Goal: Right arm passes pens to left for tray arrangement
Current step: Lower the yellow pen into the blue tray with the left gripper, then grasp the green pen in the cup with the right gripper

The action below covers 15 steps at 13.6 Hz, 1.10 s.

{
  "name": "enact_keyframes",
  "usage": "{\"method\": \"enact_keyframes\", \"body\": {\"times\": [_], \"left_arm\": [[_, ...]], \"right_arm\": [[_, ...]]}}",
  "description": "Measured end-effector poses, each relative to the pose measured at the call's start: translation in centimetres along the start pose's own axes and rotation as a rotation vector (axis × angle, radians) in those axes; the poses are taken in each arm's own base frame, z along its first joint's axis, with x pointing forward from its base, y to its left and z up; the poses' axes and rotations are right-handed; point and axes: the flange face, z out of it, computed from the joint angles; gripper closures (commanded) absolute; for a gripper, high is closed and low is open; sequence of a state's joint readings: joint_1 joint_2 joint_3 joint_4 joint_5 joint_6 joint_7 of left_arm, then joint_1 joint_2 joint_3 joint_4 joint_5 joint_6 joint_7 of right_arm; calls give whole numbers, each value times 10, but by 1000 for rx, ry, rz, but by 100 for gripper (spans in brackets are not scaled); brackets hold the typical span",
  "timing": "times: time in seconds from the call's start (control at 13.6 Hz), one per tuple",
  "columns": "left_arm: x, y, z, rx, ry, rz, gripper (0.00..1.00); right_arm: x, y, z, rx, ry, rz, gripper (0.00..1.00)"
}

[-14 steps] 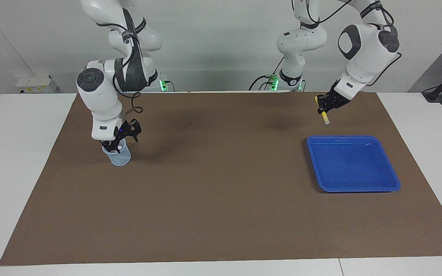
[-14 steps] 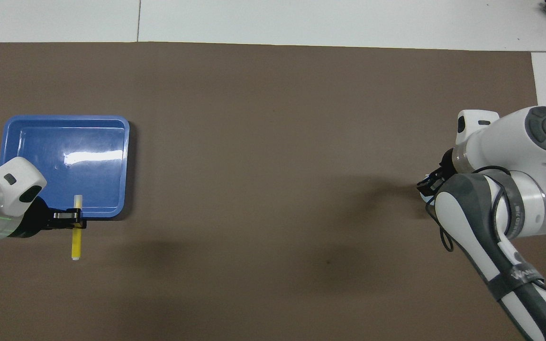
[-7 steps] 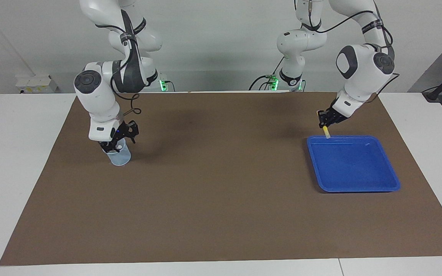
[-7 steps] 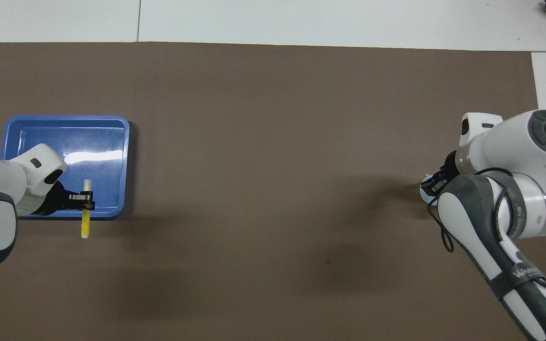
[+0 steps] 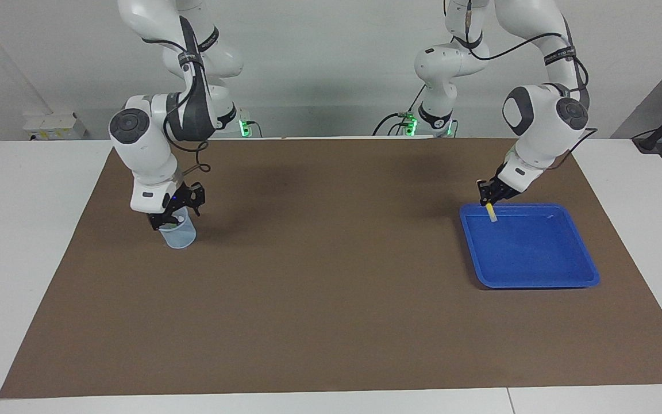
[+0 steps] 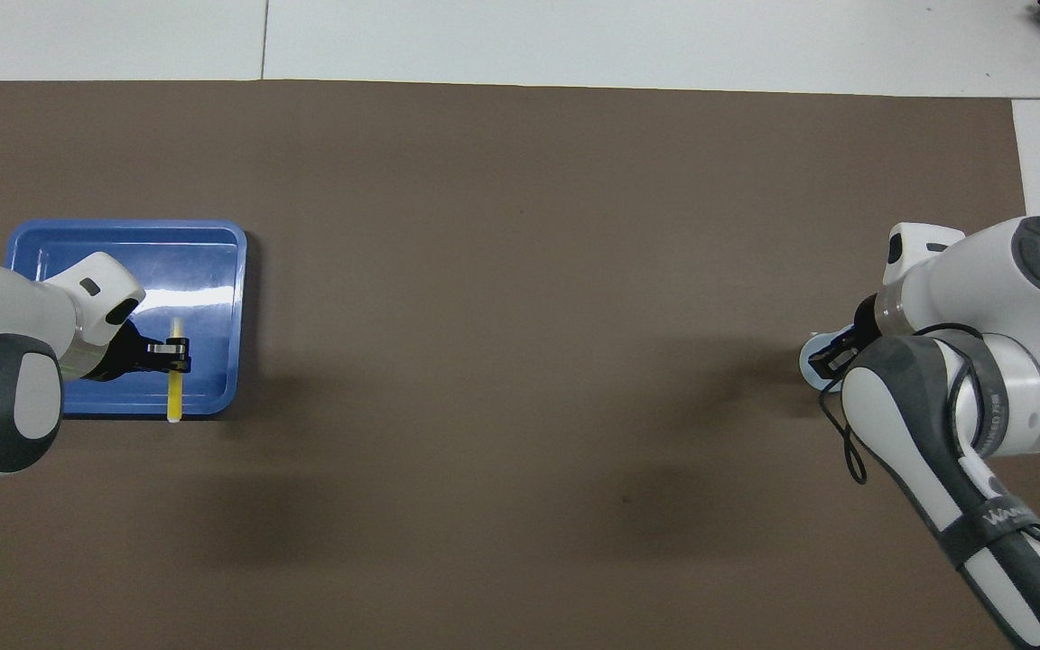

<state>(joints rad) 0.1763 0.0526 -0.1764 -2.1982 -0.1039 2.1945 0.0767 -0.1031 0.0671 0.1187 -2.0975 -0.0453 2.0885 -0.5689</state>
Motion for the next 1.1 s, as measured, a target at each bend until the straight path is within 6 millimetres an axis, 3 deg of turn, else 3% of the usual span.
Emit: {"method": "enact_keyframes", "body": {"times": [0.22, 0.44, 0.74, 0.96, 1.03, 1.1], "left_arm": [[16, -5, 21, -4, 6, -2, 100], [27, -11, 36, 21, 9, 16, 100], [35, -21, 51, 19, 21, 3, 100], [37, -21, 51, 20, 33, 4, 100], [37, -21, 50, 21, 33, 6, 91], [37, -20, 51, 26, 33, 12, 61]], "right_arm": [[-11, 14, 0, 5, -3, 13, 40], [-19, 23, -1, 10, -8, 23, 28], [-31, 25, -2, 42, -53, 39, 28], [-34, 28, -2, 43, -54, 42, 28], [-35, 29, -2, 44, -54, 32, 28], [-36, 31, -2, 44, -53, 27, 27]]}}
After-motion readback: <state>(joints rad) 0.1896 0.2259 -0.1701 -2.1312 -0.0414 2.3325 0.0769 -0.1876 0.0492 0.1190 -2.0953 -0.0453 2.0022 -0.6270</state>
